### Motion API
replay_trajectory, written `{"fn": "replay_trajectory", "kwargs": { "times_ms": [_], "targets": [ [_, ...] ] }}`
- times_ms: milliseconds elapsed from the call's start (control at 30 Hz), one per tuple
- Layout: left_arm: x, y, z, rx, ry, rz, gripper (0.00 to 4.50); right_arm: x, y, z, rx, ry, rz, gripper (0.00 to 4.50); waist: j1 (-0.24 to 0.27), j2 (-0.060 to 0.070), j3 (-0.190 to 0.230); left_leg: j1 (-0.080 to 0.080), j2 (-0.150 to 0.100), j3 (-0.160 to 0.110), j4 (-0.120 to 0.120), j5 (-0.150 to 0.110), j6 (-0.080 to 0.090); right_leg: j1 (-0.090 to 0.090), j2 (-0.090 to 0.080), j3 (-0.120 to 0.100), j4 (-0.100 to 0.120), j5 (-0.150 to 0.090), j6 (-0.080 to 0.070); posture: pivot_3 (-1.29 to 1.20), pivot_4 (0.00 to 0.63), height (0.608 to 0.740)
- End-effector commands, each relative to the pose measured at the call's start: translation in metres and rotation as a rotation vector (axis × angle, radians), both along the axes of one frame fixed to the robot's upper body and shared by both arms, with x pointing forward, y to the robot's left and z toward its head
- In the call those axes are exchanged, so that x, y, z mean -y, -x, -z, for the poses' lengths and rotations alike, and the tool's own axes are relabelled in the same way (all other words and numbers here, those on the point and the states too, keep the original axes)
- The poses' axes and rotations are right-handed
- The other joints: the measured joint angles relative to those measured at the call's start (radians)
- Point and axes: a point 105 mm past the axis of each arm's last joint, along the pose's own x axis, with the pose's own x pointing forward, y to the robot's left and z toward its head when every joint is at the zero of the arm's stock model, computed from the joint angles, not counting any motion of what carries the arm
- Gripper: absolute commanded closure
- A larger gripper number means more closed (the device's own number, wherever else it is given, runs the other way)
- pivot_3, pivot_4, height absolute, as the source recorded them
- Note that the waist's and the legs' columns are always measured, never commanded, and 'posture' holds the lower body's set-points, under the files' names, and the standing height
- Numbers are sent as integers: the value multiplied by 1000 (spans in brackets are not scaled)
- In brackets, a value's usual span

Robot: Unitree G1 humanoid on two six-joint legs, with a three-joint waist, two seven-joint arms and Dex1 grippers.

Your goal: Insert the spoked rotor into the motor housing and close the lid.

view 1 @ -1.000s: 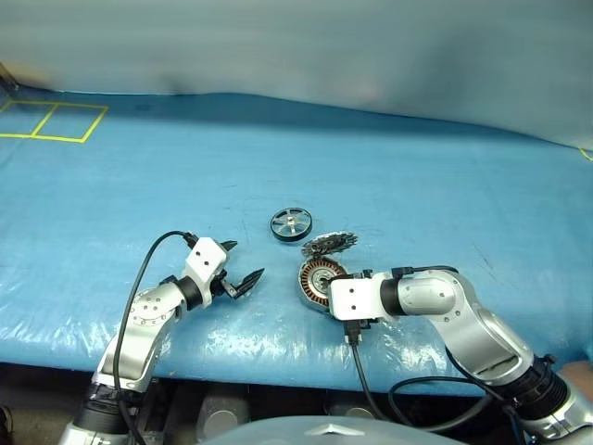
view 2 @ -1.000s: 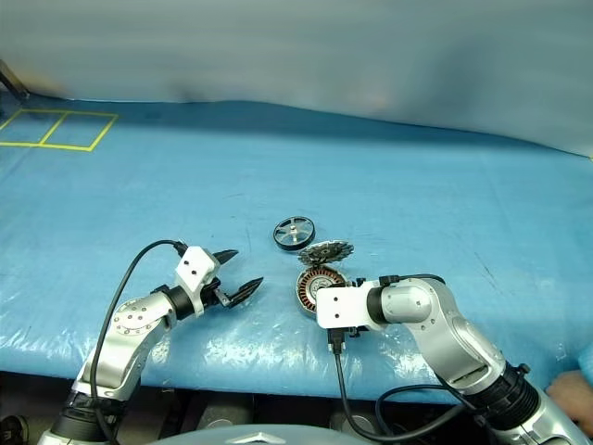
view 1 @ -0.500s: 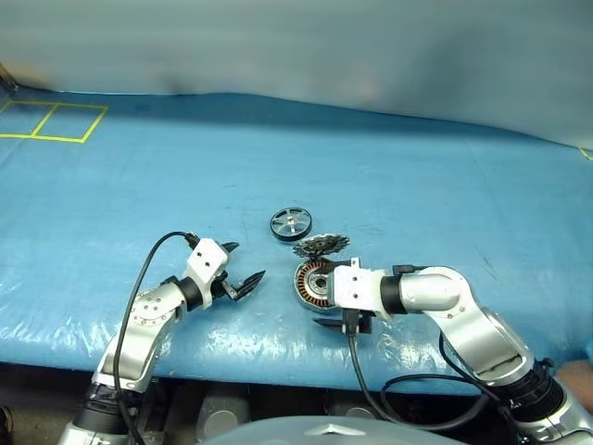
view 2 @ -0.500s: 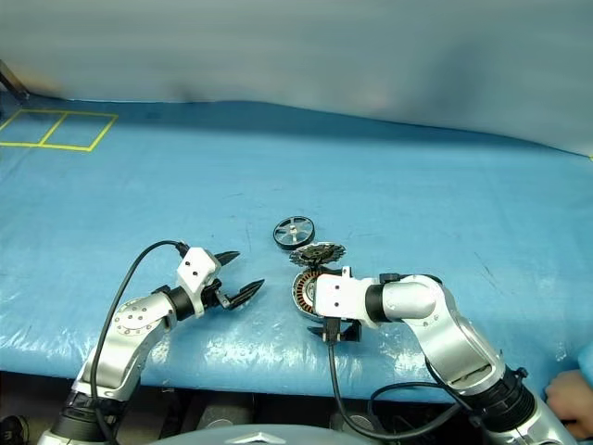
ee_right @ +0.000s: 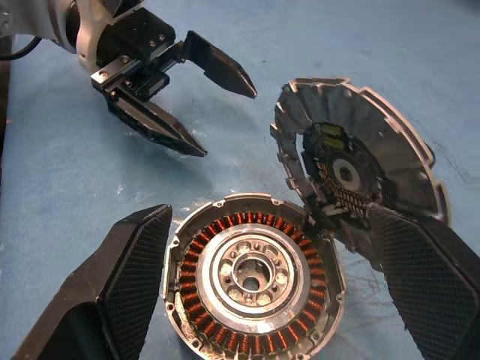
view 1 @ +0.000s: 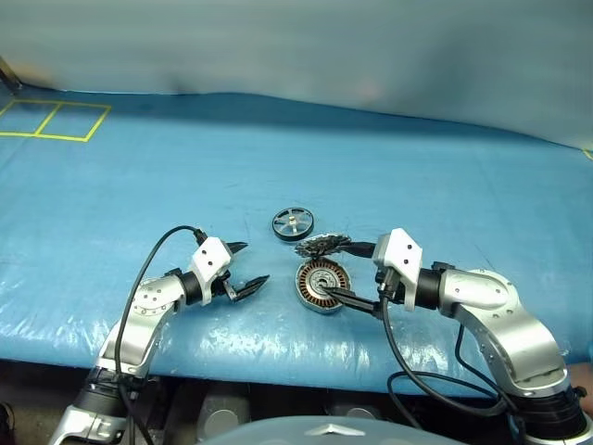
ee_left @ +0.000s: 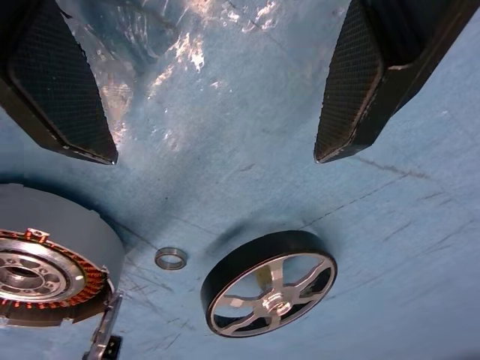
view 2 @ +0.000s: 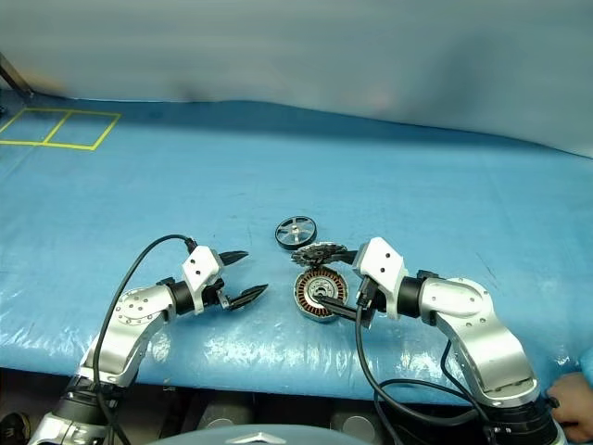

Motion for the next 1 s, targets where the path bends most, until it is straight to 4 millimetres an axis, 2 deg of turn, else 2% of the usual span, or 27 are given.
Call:
{"fn": "replay_trajectory", "kwargs": {
  "times_ms": [33,233,400,667,1000],
  "targets": [
    [7,-4,-2,41,-16,68,0,8,-1,2,19,-31,43,119,0,0,0,0,0,0,0,0,0,0,0,0,0,0,0,0,150,740],
    [18,-8,4,67,-90,170,0,15,-4,14,-14,-66,95,119,-4,1,1,0,0,0,1,0,1,0,0,0,0,1,1,0,150,740],
    [26,-14,3,88,-93,211,0,14,-6,17,-15,-82,111,119,-4,2,1,0,0,0,1,1,1,1,0,1,0,2,1,0,150,740],
    [40,-34,20,33,-116,211,0,13,-9,19,-13,-92,136,119,-3,2,1,0,0,0,2,1,1,2,1,1,0,3,3,0,150,740],
    [61,-59,19,55,-127,220,0,14,-9,20,-3,-98,171,119,-1,3,0,1,-1,-1,4,1,2,5,1,1,0,3,4,0,150,740]
  ]
}}
